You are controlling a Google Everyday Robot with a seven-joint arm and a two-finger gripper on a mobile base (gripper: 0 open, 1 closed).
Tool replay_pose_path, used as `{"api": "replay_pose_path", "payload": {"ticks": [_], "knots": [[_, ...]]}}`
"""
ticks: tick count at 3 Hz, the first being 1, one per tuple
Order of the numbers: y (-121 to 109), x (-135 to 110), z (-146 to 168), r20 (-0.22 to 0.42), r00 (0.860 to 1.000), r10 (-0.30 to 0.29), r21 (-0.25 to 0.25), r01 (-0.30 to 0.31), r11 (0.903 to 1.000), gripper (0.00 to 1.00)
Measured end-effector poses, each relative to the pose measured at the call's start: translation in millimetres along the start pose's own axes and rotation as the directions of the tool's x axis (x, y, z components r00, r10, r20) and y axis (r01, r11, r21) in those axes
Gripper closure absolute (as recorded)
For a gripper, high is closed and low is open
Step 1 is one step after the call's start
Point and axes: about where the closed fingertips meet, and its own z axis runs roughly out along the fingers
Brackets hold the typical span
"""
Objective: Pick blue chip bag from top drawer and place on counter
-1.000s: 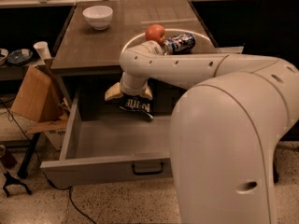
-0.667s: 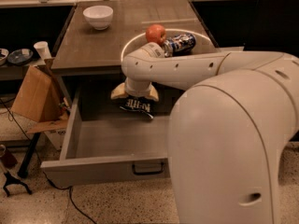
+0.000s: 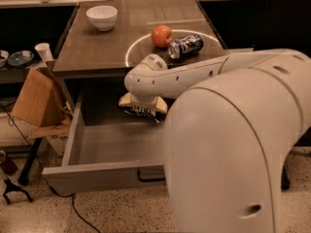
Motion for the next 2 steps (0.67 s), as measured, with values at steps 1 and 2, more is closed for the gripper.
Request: {"api": "replay_pose_path", "payload": {"ticks": [1,2], "knots": [[3,1,13,0.022,0.999,0.025,0.010,-0.025,0.9996,0.00],[6,1,23,0.028,0.999,0.021,0.000,-0.021,0.9998,0.19]]}}
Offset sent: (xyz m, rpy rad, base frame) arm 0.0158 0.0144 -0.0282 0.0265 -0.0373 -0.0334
